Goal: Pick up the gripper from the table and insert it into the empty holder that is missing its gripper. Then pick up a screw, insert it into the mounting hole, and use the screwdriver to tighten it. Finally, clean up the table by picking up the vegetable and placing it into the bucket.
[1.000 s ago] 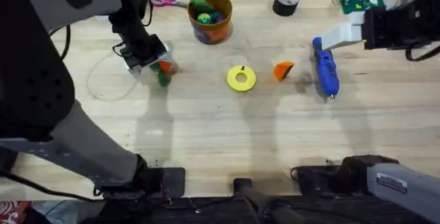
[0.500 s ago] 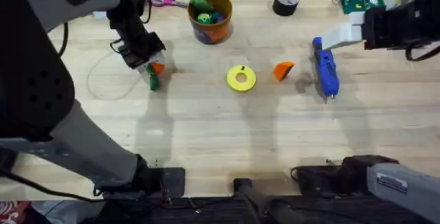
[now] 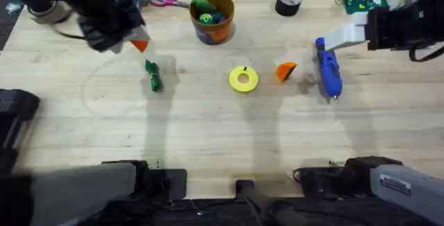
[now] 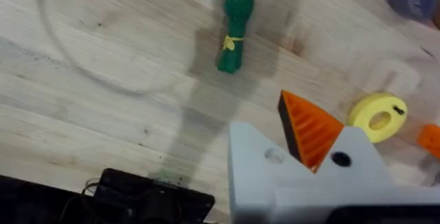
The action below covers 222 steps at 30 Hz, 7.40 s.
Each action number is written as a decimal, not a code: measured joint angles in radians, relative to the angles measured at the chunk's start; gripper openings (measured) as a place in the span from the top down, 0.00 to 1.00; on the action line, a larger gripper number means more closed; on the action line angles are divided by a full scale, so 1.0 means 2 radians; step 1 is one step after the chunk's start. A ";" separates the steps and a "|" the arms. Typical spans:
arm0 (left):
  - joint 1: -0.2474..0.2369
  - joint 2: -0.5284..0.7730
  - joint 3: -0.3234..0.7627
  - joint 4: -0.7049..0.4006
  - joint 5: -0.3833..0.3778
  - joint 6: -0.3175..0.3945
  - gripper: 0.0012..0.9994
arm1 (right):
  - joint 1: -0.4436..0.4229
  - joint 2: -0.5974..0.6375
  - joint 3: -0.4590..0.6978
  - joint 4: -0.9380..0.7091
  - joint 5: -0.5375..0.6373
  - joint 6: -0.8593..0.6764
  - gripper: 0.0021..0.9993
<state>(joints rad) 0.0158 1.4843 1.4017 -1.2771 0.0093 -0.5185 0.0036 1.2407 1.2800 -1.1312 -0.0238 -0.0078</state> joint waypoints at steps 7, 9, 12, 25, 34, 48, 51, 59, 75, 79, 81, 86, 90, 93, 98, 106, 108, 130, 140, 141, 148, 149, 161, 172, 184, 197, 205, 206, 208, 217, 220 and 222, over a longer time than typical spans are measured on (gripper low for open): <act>0.000 -0.109 0.000 -0.021 0.000 0.018 0.99 | 0.000 0.000 0.000 0.000 0.000 0.000 0.00; 0.000 -0.127 0.000 -0.021 0.000 0.020 0.99 | 0.000 0.000 0.000 0.000 0.000 0.000 0.00; 0.000 -0.146 0.000 -0.022 0.000 0.021 0.99 | 0.000 0.000 0.000 0.000 0.000 0.000 0.00; 0.000 -0.150 0.001 -0.021 -0.001 0.025 0.06 | 0.000 0.000 0.000 0.000 0.000 0.000 0.00; 0.000 -0.150 0.001 0.004 -0.002 0.043 0.06 | 0.000 0.000 0.000 0.000 0.000 0.000 0.00; 0.000 -0.150 0.001 0.037 0.038 0.289 0.06 | 0.000 0.000 0.000 0.000 0.000 0.000 0.00; 0.000 -0.150 0.001 0.037 0.038 0.300 0.06 | 0.000 0.000 0.000 0.000 0.000 0.000 0.00; 0.000 -0.150 0.001 0.051 0.039 0.322 0.06 | 0.000 0.000 0.000 0.000 0.000 0.000 0.00; 0.000 -0.301 -0.161 0.229 0.082 0.348 0.06 | 0.000 0.000 0.000 0.000 0.000 0.000 0.00; 0.000 -0.367 -0.249 0.297 0.101 0.348 0.06 | 0.000 0.000 0.000 0.000 0.000 0.000 0.00; 0.000 -0.404 -0.290 0.334 0.110 0.348 0.06 | 0.000 0.000 0.000 0.000 0.000 0.000 0.00; 0.000 -0.495 -0.376 0.417 0.125 0.350 0.06 | 0.000 0.000 0.000 0.000 0.000 0.000 0.00; 0.000 -0.577 -0.452 0.485 0.134 0.350 0.06 | 0.000 0.000 0.000 0.000 0.000 0.000 0.00; 0.000 -0.610 -0.486 0.514 0.139 0.350 0.06 | 0.000 0.000 0.000 0.000 0.000 0.000 0.00; 0.000 -0.663 -0.539 0.547 0.146 0.350 0.06 | 0.000 0.000 0.000 0.000 0.000 0.000 0.00; 0.000 -0.735 -0.619 0.597 0.170 0.350 0.06 | 0.000 0.000 0.000 0.000 0.000 0.000 0.00; 0.000 -0.740 -0.635 0.614 0.179 0.350 0.06 | 0.000 0.000 0.000 0.000 0.000 0.000 0.00; 0.000 -0.740 -0.693 0.687 0.421 0.350 0.06 | 0.000 0.000 0.000 0.000 0.000 0.000 0.00; 0.000 -0.740 -0.693 0.685 0.624 0.350 0.06 | 0.000 0.000 0.000 0.000 0.000 0.000 0.00; 0.000 -0.740 -0.693 0.685 0.644 0.350 0.06 | 0.000 0.000 0.000 0.000 0.000 0.000 0.00; 0.000 -0.740 -0.693 0.686 0.703 0.312 0.06 | 0.000 0.000 0.000 0.000 0.000 0.000 0.00; 0.000 -0.740 -0.693 0.686 0.700 0.297 0.06 | 0.000 0.000 0.000 0.000 0.000 0.000 0.00; 0.000 -0.740 -0.694 0.646 0.563 0.195 0.06 | 0.000 0.000 0.000 0.000 0.000 0.000 0.00; 0.000 -0.740 -0.694 0.583 0.522 0.232 0.06 | 0.000 0.000 0.000 0.000 0.000 0.000 0.00; 0.000 -0.740 -0.694 0.581 0.536 0.247 0.06 | 0.000 0.000 0.000 0.000 0.000 0.000 0.00; 0.000 -0.740 -0.694 0.580 0.540 0.247 0.06 | 0.000 0.000 0.000 0.000 0.000 0.000 0.00; 0.000 -0.740 -0.694 0.580 0.540 0.248 0.06 | 0.000 0.000 0.000 0.000 0.000 0.000 0.00; 0.000 -0.740 -0.694 0.580 0.540 0.248 0.06 | 0.000 0.000 0.000 0.000 0.000 0.000 0.00; 0.000 -0.740 -0.694 0.580 0.540 0.248 0.06 | 0.000 0.000 0.000 0.000 0.000 0.000 0.00; 0.000 -0.740 -0.694 0.580 0.540 0.248 0.06 | 0.000 0.000 0.000 0.000 0.000 0.000 0.00; 0.000 -0.740 -0.694 0.580 0.540 0.248 0.06 | 0.000 0.000 0.000 0.000 0.000 0.000 0.00; 0.000 -0.740 -0.694 0.580 0.540 0.248 0.06 | 0.000 0.000 0.000 0.000 0.000 0.000 0.00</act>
<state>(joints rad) 0.0154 0.0051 0.0132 -0.1165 1.0885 -0.0219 0.0036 1.2409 1.2800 -1.1313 -0.0238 -0.0078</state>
